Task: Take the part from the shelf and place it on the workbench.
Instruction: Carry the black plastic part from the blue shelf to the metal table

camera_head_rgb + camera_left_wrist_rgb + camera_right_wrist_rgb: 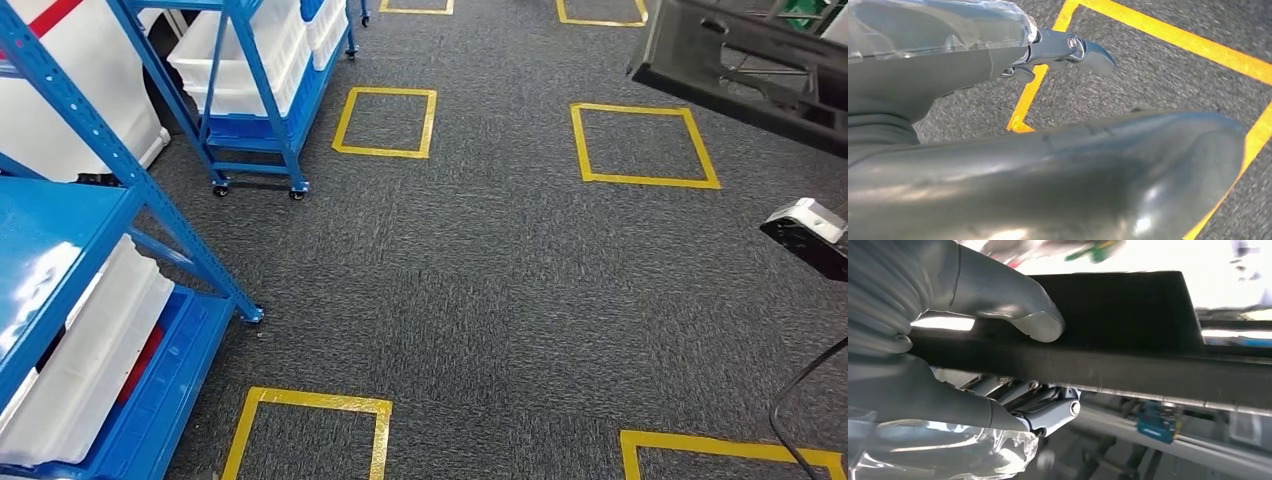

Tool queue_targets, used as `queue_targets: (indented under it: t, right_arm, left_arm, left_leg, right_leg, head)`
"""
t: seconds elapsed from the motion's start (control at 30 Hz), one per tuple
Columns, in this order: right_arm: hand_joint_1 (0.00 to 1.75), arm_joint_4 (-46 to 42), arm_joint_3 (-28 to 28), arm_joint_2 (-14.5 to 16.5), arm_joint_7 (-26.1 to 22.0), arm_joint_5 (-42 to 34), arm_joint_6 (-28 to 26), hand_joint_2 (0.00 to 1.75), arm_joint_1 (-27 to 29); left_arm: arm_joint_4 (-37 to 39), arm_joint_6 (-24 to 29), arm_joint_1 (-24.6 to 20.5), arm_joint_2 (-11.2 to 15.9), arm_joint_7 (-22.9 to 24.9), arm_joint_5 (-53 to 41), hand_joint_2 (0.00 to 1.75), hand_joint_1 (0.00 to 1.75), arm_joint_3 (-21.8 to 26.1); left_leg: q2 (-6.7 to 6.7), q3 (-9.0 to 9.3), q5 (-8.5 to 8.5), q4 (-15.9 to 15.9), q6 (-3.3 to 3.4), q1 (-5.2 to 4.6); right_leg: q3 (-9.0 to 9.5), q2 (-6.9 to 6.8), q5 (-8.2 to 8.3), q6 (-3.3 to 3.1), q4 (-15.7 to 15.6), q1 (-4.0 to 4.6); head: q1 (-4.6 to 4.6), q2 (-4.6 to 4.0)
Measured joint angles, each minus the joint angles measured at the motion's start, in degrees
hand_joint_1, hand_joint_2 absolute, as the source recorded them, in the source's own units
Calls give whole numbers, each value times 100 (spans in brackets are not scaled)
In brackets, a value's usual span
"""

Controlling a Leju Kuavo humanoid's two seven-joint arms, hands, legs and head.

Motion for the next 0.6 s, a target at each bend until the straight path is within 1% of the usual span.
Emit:
queue_targets:
  t: [0.03, 0.07, 0.1, 0.13, 0.17, 0.2, 0.23, 0.27, 0.3, 0.33, 0.37, 0.4, 0.43, 0.47, 0.5, 0.53, 0.57, 0.6]
  right_arm:
    - [175, 26, 24, -71, 100, 244, -30, 175, 7]
    - [175, 52, 45, -137, 188, 458, -64, 175, 13]
    - [175, 76, 59, -193, 257, 623, -95, 175, 16]
    - [175, 99, 74, -238, 315, 769, -121, 175, 28]
    - [175, 121, 84, -283, 359, 881, -130, 175, 45]
    - [175, 140, 90, -327, 388, 958, -125, 175, 73]
    - [175, 155, 94, -372, 409, 1014, -113, 175, 118]
    - [175, 166, 90, -428, 428, 1055, -94, 175, 164]
    - [175, 173, 79, -475, 441, 1084, -75, 175, 209]
    - [175, 177, 67, -513, 456, 1103, -54, 175, 247]
    - [175, 181, 50, -546, 473, 1116, -29, 175, 286]
    - [175, 182, 26, -563, 485, 1119, -9, 175, 351]
    - [175, 183, -4, -573, 495, 1113, 13, 175, 448]
    - [175, 181, -39, -580, 499, 1105, 32, 175, 571]
    - [175, 178, -74, -584, 500, 1097, 45, 175, 699]
    - [175, 173, -103, -587, 500, 1092, 55, 175, 802]
    - [175, 162, -131, -589, 499, 1089, 61, 175, 879]
    - [175, 146, -160, -589, 497, 1085, 66, 175, 929]
  left_arm:
    - [0, -10, 5, 0, -8, -1, 0, 0, 0]
    - [1, -18, 11, 1, -17, -1, 0, 0, 0]
    - [2, -22, 20, 1, -26, -2, 0, 0, 0]
    - [3, -26, 26, 1, -33, -2, 0, 0, 0]
    - [4, -32, 30, 0, -38, -2, 0, 0, 0]
    - [4, -38, 25, -1, -40, -3, 0, 0, 0]
    - [4, -47, 14, -2, -41, -4, 0, 0, 0]
    - [4, -61, 5, -4, -41, -5, 0, 0, 0]
    - [4, -75, -1, -5, -41, -7, 0, 0, 0]
    - [4, -91, 0, -4, -41, -8, 0, 0, 0]
    - [4, -111, 4, -4, -42, -9, 0, 0, 0]
    - [4, -130, 12, -2, -44, -10, 0, 0, -1]
    - [4, -152, 19, 0, -45, -11, 0, 0, -2]
    - [4, -176, 26, 0, -48, -14, 0, 0, -4]
    - [4, -199, 30, 0, -52, -15, 0, 0, -7]
    - [4, -224, 32, -1, -60, -16, 0, 0, -10]
    - [4, -251, 31, -1, -73, -17, 0, 0, -13]
    - [4, -279, 30, 1, -88, -19, 0, 0, -14]
  left_leg:
    - [-30, 103, 207, -275, 3, 12]
    - [-142, 257, 434, -674, 9, 32]
    - [-279, 413, 602, -1046, 13, 54]
    - [-393, 531, 698, -1323, 16, 72]
    - [-475, 590, 719, -1466, 21, 77]
    - [-457, 613, 706, -1501, 33, 67]
    - [-399, 618, 710, -1525, 57, 53]
    - [-334, 629, 733, -1565, 96, 49]
    - [-264, 647, 760, -1614, 137, 48]
    - [-196, 662, 786, -1665, 173, 51]
    - [-125, 674, 805, -1700, 200, 51]
    - [-62, 677, 810, -1711, 211, 40]
    - [-1, 676, 809, -1711, 218, 32]
    - [64, 675, 804, -1708, 222, 27]
    - [127, 676, 797, -1704, 222, 25]
    - [190, 678, 787, -1699, 220, 23]
    - [254, 683, 774, -1690, 209, 18]
    - [314, 690, 758, -1683, 192, 0]
  right_leg:
    - [1, 80, -2, 5, 10, -5]
    - [-3, 160, -7, 18, 21, -15]
    - [-16, 239, -10, 41, 41, -16]
    - [-40, 313, -4, 75, 56, -26]
    - [-68, 385, 9, 116, 62, -36]
    - [-94, 457, 31, 162, 57, -50]
    - [-111, 523, 56, 209, 37, -70]
    - [-124, 549, 58, 249, 37, -86]
    - [-155, 493, 19, 280, 90, -89]
    - [-229, 377, -83, 303, 247, -81]
    - [-351, 222, -239, 319, 517, -73]
    - [-507, 75, -412, 334, 860, -62]
    - [-657, -17, -549, 346, 1193, -61]
    - [-746, -73, -597, 353, 1398, -62]
    - [-741, -115, -547, 355, 1408, -63]
    - [-636, -163, -413, 352, 1214, -63]
    - [-438, -275, -231, 344, 847, -57]
    - [-243, -442, -109, 323, 478, -30]
  head:
    - [0, 0]
    - [0, 0]
    - [0, 0]
    - [-1, 0]
    - [1, -1]
    - [0, -1]
    - [2, -1]
    - [3, -1]
    - [2, -1]
    - [2, -1]
    - [2, 0]
    - [2, 0]
    - [2, 0]
    - [2, -1]
    - [2, -1]
    - [2, -1]
    - [2, -1]
    - [2, 0]
